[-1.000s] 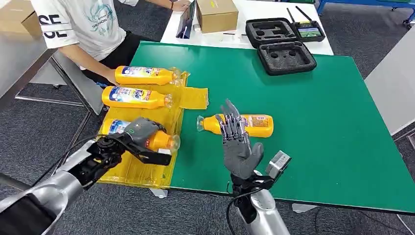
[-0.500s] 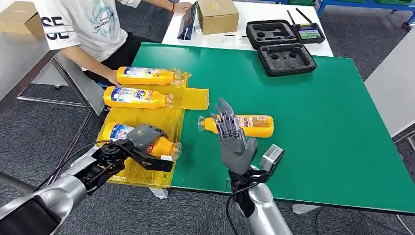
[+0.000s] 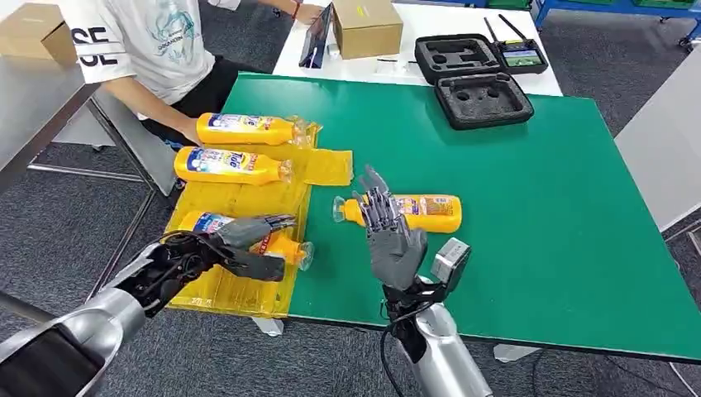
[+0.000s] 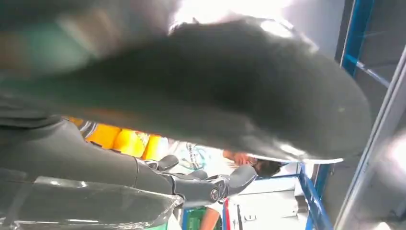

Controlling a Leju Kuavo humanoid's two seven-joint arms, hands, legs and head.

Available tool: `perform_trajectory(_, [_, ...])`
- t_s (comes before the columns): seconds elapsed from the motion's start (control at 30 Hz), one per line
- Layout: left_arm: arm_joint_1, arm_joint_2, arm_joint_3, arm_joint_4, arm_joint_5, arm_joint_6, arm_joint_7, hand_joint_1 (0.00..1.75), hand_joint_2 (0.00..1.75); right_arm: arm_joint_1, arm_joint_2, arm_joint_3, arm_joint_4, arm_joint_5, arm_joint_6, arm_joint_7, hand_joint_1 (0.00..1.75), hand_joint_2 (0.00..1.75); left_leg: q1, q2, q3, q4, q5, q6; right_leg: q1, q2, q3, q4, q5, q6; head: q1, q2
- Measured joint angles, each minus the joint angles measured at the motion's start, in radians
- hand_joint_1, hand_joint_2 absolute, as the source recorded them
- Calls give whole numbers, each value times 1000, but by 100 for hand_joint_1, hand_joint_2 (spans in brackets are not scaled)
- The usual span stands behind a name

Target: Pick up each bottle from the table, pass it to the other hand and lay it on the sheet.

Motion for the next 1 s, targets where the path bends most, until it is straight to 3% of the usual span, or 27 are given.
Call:
perform_trajectory(0.27, [24, 12, 73, 4, 158, -35, -76, 0, 0, -23, 0, 23, 58, -6, -11, 0, 0, 0, 0, 0, 0, 0, 0, 0, 0, 0, 0, 0, 0, 0, 0, 0])
perform_trajectory(0.43, [84, 11, 147, -32, 236, 71, -125, 0, 0, -25, 1, 39, 76, -13, -20, 0, 0, 0, 0, 1, -1, 0, 0, 0, 0, 1, -3, 0, 0, 0, 0, 0])
perform_trajectory(0.7, [115, 5, 195, -61, 240, 92, -125, 0, 0, -25, 1, 48, 91, -14, -21, 0, 0, 0, 0, 1, -1, 0, 0, 0, 0, 0, -3, 0, 0, 0, 0, 0])
perform_trajectory(0.8, [142, -19, 229, -86, 214, 335, -133, 0, 0, -24, 1, 53, 93, -19, -35, 0, 0, 0, 0, 1, -2, 0, 0, 0, 0, 0, -5, 0, 0, 0, 0, 0])
perform_trajectory(0.87, [155, -46, 263, -114, 160, 693, -152, 0, 0, -22, 2, 60, 93, -28, -39, 0, 0, 0, 0, 0, -4, 0, 0, 0, 0, 0, -5, 0, 0, 0, 0, 0])
perform_trajectory(0.93, [170, -75, 307, -145, 141, 945, -179, 0, 0, -16, 5, 69, 92, -34, -39, 0, 0, 0, 0, 0, -4, 0, 0, 0, 0, 0, -5, 0, 0, 0, 0, 0])
perform_trajectory(1.0, [207, -108, 374, -208, 98, 960, -191, 0, 0, -10, 7, 84, 92, -27, -50, 0, 0, 0, -1, 1, -4, 0, 0, 0, -1, 0, -5, 0, 0, 0, 0, 0])
